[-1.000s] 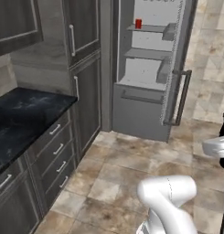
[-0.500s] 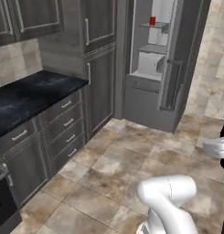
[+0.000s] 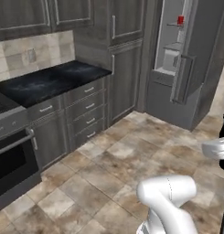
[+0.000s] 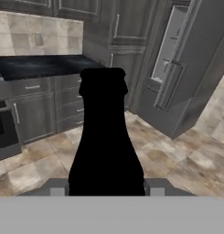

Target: Open the fridge, grab two sodas, and place both sodas inside the bowl with ice on the dining counter.

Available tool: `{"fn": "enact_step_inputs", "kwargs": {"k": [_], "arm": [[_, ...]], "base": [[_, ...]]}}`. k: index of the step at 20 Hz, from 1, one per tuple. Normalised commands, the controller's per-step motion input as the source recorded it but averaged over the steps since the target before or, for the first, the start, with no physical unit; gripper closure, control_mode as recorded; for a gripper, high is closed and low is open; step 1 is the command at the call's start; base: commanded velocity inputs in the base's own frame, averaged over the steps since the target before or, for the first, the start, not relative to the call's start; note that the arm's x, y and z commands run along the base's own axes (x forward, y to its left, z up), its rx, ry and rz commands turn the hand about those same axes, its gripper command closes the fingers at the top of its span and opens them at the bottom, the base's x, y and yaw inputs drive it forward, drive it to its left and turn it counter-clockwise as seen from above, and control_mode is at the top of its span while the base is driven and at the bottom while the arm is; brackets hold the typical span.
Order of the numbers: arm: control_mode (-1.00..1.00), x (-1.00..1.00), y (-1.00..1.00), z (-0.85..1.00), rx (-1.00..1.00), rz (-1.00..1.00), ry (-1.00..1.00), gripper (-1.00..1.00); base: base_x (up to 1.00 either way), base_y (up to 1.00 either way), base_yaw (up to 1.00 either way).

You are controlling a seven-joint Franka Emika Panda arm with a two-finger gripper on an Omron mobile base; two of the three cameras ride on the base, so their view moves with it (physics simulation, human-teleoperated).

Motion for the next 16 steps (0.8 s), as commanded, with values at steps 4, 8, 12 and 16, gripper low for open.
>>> {"fn": "enact_step_inputs", "kwargs": {"k": [4,8,12,16], "arm": [[1.00,0.00,0.00,0.00,0.00,0.00,0.00,1.00],[1.00,0.00,0.00,0.00,0.00,0.00,0.00,1.00],[1.00,0.00,0.00,0.00,0.00,0.00,0.00,1.00],[1.00,0.00,0.00,0.00,0.00,0.00,0.00,1.00]], "base": [[-0.67,-0.25,0.43],[-0.73,-0.17,0.45],[-0.75,-0.13,0.45],[-0.78,-0.06,0.44]]}}
